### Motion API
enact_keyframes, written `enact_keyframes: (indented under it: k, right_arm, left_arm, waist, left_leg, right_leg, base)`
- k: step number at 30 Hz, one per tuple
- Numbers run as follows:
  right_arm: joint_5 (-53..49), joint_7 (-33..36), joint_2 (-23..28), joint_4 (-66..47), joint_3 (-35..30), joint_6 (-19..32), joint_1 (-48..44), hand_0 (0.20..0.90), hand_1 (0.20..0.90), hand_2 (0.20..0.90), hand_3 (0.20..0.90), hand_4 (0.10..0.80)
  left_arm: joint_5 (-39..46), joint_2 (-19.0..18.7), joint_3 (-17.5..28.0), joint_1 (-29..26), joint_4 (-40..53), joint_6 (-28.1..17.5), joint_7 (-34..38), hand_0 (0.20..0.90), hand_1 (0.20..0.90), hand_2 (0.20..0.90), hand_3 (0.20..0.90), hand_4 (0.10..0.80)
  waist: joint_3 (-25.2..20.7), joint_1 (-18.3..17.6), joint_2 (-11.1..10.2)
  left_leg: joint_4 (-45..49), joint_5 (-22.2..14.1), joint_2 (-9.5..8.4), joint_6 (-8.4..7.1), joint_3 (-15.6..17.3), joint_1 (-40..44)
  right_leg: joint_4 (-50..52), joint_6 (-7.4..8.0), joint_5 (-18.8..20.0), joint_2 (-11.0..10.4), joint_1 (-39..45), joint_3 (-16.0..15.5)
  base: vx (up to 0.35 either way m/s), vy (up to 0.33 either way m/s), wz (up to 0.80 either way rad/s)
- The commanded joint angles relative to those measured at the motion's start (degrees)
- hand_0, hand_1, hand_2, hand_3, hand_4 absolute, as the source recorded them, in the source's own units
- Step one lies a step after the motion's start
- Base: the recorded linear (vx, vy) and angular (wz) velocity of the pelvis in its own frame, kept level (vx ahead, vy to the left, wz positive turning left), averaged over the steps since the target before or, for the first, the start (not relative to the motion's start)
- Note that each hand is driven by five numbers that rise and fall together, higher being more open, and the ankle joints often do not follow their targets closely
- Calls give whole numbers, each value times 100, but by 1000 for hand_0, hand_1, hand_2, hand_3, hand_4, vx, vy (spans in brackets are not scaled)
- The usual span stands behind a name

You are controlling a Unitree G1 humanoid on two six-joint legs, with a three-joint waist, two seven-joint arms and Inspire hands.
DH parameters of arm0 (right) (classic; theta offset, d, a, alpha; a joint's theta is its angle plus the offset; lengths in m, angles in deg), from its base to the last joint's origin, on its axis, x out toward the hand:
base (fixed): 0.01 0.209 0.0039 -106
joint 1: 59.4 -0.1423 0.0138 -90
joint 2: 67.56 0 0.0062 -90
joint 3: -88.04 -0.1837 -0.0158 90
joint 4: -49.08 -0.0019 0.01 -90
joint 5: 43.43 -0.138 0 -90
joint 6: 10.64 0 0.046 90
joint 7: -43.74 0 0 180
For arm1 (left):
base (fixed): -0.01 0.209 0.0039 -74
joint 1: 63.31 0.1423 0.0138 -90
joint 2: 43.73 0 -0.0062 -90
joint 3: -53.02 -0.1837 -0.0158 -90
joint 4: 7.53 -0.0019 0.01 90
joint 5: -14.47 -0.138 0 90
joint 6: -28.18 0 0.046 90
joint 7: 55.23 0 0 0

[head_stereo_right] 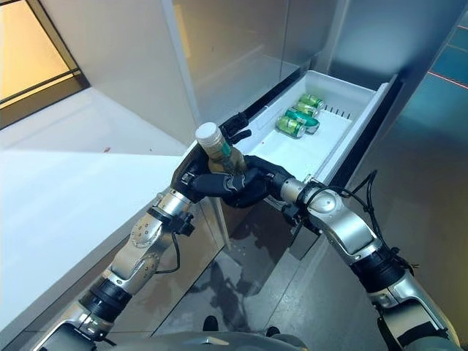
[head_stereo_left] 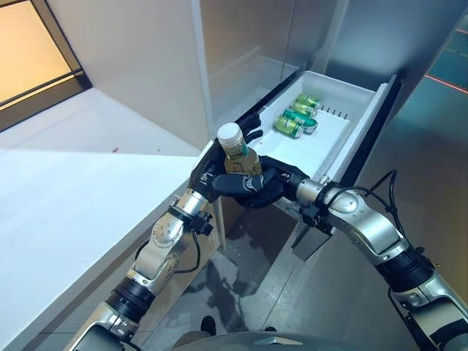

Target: Put drinks into fridge and close the fridge

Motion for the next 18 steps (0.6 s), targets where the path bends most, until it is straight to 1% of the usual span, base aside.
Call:
enact_keyframes:
  k: [1, 2, 4, 5, 6, 7, 8, 11, 12, 15, 18]
  right_arm:
    - [151, 1518, 315, 425, -1150, 549, -1852, 300, 300, 300, 200, 100]
    - [176, 1571, 359, 485, -1183, 552, -1886, 300, 300, 300, 200, 100]
    - [89, 1724, 787, 836, -1320, 647, -2170, 300, 300, 300, 200, 100]
    - [7, 1804, 1045, 1050, -1350, 677, -2351, 300, 300, 300, 200, 100]
    - [-44, 1844, 1157, 1172, -1344, 714, -2442, 300, 300, 300, 200, 100]
    - [-86, 1914, 1380, 1421, -1364, 800, -2581, 300, 300, 300, 200, 100]
    - [-83, 1919, 1396, 1453, -1353, 815, -2603, 300, 300, 300, 200, 100]
    - [19, 1983, 1778, 2014, -1216, 999, -2967, 300, 300, 300, 200, 100]
    - [17, 1982, 1779, 2023, -1206, 1004, -2978, 300, 300, 300, 200, 100]
    - [62, 2028, 2118, 2651, -968, 1193, -3347, 300, 300, 300, 200, 100]
    - [-39, 2047, 2154, 3024, -765, 1285, -3612, 300, 300, 300, 200, 100]
  left_arm:
    - [-163, -230, 159, 263, -261, -213, -416, 900, 900, 900, 900, 800]
    - [-124, -240, 175, 328, -280, -114, -499, 900, 900, 900, 900, 800]
    - [-8, -346, 144, 671, -476, 141, -856, 900, 900, 900, 900, 800]
    - [238, -389, 111, 879, -634, 301, -1038, 900, 900, 900, 900, 800]
    - [292, -403, 117, 967, -683, 360, -1114, 900, 900, 900, 900, 800]
    - [542, -448, 123, 1164, -793, 558, -1283, 900, 900, 900, 900, 800]
    - [580, -450, 127, 1176, -801, 583, -1288, 900, 900, 900, 900, 800]
    - [842, -474, 147, 1540, -1090, 585, -1650, 900, 900, 900, 900, 800]
    - [843, -471, 149, 1541, -1090, 584, -1651, 900, 900, 900, 900, 800]
    - [1089, -520, 178, 1786, -1252, 539, -2100, 900, 900, 900, 900, 800]
    - [1221, -531, 128, 1816, -1314, 444, -2317, 900, 900, 900, 900, 800]
  waist:
    - [-448, 134, -130]
    - [-449, 152, -135]
    - [-453, 234, -153]
    - [-449, 287, -162]
    - [-447, 309, -159]
    - [-446, 369, -165]
    - [-447, 370, -163]
    - [-432, 483, -182]
    - [-432, 479, -180]
    - [-418, 606, -202]
    - [-408, 669, -207]
  left_leg:
    - [371, -894, -367, 317, 220, 92]
    - [373, -895, -368, 313, 208, 89]
    - [392, -882, -373, 297, 152, 67]
    - [398, -874, -374, 289, 122, 56]
    - [402, -873, -376, 284, 108, 49]
    - [416, -863, -377, 273, 73, 28]
    - [420, -863, -378, 272, 67, 23]
    - [408, -830, -386, 253, 4, -8]
    - [408, -830, -386, 252, 2, -10]
    - [379, -780, -390, 236, -79, -53]
    - [353, -755, -391, 227, -146, -67]
  right_leg:
    - [564, -10, -347, 316, -335, -54]
    - [566, -12, -351, 315, -331, -66]
    - [586, -22, -361, 305, -325, -125]
    - [602, -26, -374, 299, -323, -163]
    - [610, -27, -384, 294, -322, -185]
    - [627, -34, -402, 285, -320, -224]
    - [631, -35, -406, 284, -323, -229]
    - [638, -53, -427, 267, -316, -322]
    - [638, -53, -427, 267, -316, -323]
    - [648, -75, -447, 252, -322, -421]
    - [655, -92, -465, 243, -316, -471]
  base:
    - [22, -8, 12]
    - [31, -9, 11]
    - [33, -6, 13]
    - [26, -1, 16]
    - [33, 1, 24]
    - [25, 1, 26]
    - [32, 5, 26]
    - [33, 9, 12]
    - [34, 7, 11]
    - [31, 0, 20]
    - [25, 3, 21]
